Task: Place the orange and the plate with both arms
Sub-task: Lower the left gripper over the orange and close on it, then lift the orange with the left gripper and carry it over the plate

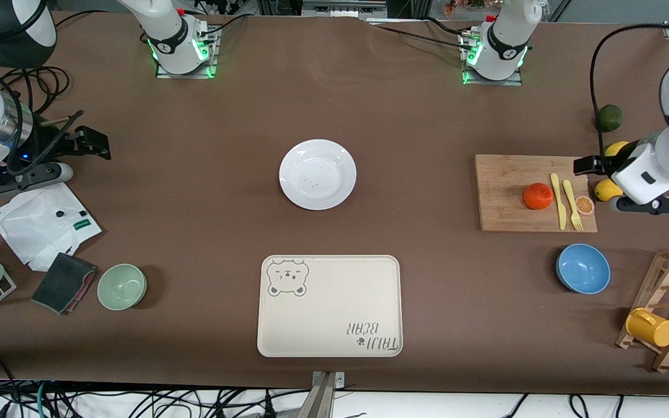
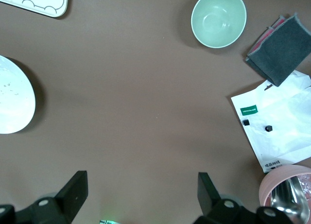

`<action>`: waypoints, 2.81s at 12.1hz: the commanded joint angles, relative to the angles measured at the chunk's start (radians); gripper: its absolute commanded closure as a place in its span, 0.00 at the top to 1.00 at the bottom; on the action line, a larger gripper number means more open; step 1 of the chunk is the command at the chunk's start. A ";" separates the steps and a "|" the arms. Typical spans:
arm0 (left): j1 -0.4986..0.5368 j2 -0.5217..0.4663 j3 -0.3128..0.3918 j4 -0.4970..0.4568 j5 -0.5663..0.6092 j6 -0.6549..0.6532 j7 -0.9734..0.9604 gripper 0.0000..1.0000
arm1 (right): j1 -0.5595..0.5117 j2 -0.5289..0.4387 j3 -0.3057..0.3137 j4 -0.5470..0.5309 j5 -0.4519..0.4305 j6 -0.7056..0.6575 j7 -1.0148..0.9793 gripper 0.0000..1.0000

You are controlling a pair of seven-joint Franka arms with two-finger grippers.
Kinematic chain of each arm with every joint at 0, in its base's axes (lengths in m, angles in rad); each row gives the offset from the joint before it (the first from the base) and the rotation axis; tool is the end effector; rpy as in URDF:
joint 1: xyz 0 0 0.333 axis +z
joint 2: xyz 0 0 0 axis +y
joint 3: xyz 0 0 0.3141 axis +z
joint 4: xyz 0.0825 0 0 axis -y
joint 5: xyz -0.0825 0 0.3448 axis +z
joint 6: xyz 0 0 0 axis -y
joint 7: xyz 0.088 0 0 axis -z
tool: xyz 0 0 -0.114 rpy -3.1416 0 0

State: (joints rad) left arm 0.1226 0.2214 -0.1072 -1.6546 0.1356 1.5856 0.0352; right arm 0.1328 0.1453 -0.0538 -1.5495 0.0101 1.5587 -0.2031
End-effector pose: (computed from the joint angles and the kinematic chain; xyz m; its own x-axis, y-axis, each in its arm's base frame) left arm 0.5545 0.0283 0.4632 0.9571 -0.0264 -0.2887 -0.0563 -0.9938 -0.0956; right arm 0.5492 0.0466 0.5463 0.9516 0.2773 -0.1322 0.2759 -0.9607 -0.0295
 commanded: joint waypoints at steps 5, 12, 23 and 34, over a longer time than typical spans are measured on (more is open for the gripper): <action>0.046 -0.016 -0.009 -0.311 0.030 0.339 0.020 1.00 | -0.001 -0.004 0.002 0.012 -0.001 -0.019 -0.001 1.00; 0.087 0.015 -0.009 -0.586 0.093 0.816 0.017 1.00 | -0.002 -0.004 0.000 0.005 0.001 -0.019 -0.002 1.00; 0.175 0.122 -0.019 -0.665 0.082 1.022 0.015 0.99 | -0.002 0.000 0.000 0.005 -0.001 -0.016 -0.002 1.00; 0.173 0.081 -0.020 -0.662 0.041 0.909 0.012 0.81 | -0.002 0.000 -0.001 0.006 -0.001 -0.017 -0.002 1.00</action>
State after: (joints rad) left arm 0.2880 0.3186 -0.1169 -2.3061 0.1963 2.5051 0.0429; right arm 0.1325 0.1481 -0.0549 -1.5501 0.0101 1.5537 -0.2031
